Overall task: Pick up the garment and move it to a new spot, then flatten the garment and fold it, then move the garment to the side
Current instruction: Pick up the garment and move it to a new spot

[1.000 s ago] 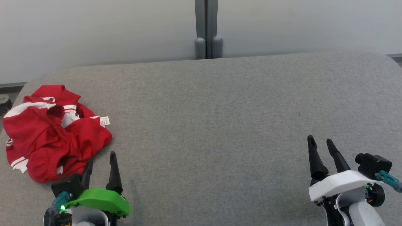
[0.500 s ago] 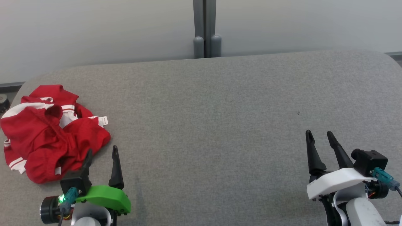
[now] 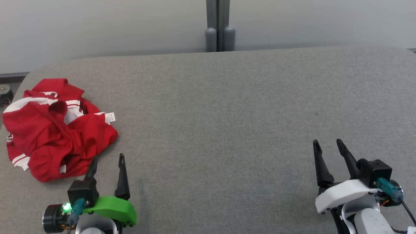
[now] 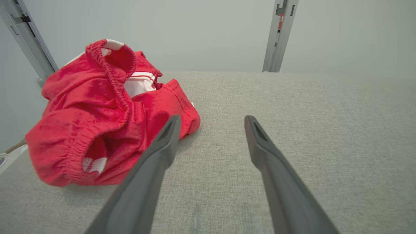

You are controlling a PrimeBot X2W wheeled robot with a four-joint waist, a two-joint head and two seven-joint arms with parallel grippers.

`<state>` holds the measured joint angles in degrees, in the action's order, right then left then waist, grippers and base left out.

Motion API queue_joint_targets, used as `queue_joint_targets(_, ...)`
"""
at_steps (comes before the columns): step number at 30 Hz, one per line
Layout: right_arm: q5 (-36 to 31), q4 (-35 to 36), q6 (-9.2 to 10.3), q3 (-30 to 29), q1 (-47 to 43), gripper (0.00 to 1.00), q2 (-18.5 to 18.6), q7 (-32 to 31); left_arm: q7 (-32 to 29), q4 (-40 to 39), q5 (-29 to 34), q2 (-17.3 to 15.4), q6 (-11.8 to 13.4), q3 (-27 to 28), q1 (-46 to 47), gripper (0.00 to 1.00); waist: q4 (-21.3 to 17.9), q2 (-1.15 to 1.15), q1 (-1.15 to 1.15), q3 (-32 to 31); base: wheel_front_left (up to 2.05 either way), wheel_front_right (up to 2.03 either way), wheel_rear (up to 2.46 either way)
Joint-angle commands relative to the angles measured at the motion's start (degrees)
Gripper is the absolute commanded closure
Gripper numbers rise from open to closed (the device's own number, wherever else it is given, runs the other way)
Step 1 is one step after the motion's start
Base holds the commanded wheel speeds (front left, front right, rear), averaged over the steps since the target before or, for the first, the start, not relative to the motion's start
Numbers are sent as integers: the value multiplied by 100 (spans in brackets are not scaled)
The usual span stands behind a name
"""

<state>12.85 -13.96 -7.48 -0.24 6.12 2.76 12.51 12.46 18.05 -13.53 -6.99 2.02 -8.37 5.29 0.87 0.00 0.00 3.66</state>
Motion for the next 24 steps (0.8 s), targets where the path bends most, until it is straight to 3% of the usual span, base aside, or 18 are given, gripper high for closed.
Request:
queue_joint_targets(1, -144, 13, -2, 24, 8, 0, 19, 49, 52, 6, 120, 14, -14, 52, 13, 0, 223, 0, 0, 128, 0, 0, 0)
queue_joint_targets(17, -736, -315, 0, 732, 240, 0, 26, 228, 234, 378, 706, 229, -162, 760, -219, 0, 2211, 0, 0, 261, 0, 0, 0)
queue_joint_targets(24, -914, -461, -1, 1027, 312, 0, 31, 278, 282, 570, 844, 328, -314, 992, -341, 0, 2659, 0, 0, 350, 0, 0, 0)
